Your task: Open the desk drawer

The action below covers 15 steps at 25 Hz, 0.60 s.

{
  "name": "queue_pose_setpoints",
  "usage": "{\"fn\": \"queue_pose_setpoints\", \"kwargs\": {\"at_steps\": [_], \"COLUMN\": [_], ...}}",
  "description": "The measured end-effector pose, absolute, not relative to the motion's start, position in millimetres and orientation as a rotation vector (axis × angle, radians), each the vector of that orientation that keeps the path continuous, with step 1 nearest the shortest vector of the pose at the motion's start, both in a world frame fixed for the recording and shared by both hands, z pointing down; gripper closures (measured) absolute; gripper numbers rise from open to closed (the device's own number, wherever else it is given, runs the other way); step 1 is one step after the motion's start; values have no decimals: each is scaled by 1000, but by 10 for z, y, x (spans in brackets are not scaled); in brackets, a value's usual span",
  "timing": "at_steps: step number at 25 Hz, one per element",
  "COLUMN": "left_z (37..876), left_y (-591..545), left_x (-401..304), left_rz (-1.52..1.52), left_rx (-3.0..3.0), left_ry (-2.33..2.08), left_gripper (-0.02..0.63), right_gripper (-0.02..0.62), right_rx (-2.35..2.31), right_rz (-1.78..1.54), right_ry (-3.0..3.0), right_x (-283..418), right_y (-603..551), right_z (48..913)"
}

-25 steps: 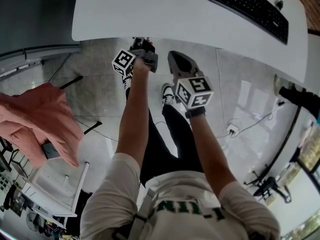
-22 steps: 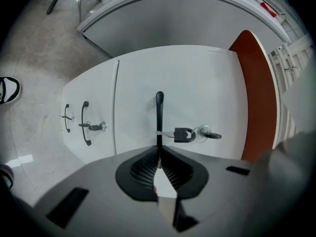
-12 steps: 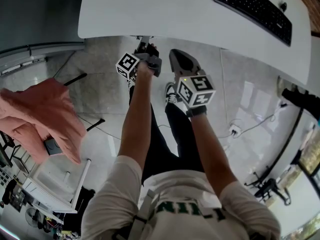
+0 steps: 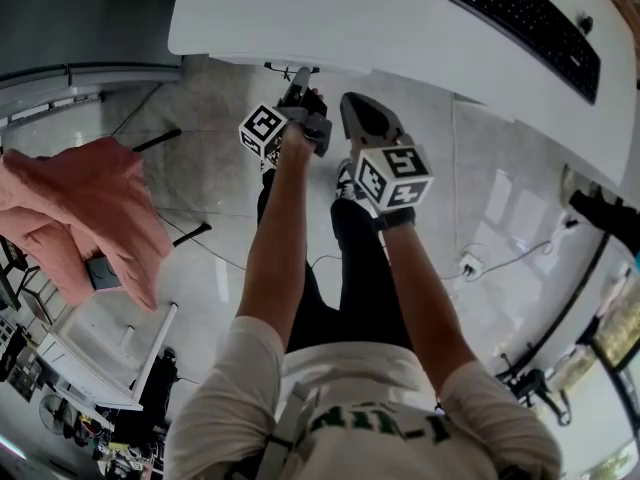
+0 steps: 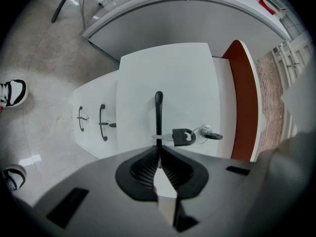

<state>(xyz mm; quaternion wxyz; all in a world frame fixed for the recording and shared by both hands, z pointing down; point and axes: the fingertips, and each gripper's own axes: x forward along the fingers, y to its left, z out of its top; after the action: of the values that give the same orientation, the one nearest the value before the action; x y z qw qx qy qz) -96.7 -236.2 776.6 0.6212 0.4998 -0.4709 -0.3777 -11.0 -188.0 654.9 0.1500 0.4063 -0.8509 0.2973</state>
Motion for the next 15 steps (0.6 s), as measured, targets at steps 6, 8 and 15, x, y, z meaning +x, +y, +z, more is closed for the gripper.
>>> {"fn": "queue_pose_setpoints", "kwargs": {"at_steps": [6, 8, 15], "left_z": [7769, 7774, 7792], "left_y": [-2194, -2128, -2008], "left_x": [-988, -994, -1000], "left_rz": [-891, -888, -866], "left_rx": [1110, 1108, 1113], "left_ry": [-1093, -1095, -1092], "left_gripper": [591, 591, 591], "right_gripper": [591, 591, 591], "right_rx": [1193, 1197, 1210], "right_rz": [827, 821, 837], "right_ry": [-2452, -2448, -2440], "right_x": [-46, -21, 5], "right_y": [-1878, -1858, -1784], "right_z": [6463, 6449, 6510]}}
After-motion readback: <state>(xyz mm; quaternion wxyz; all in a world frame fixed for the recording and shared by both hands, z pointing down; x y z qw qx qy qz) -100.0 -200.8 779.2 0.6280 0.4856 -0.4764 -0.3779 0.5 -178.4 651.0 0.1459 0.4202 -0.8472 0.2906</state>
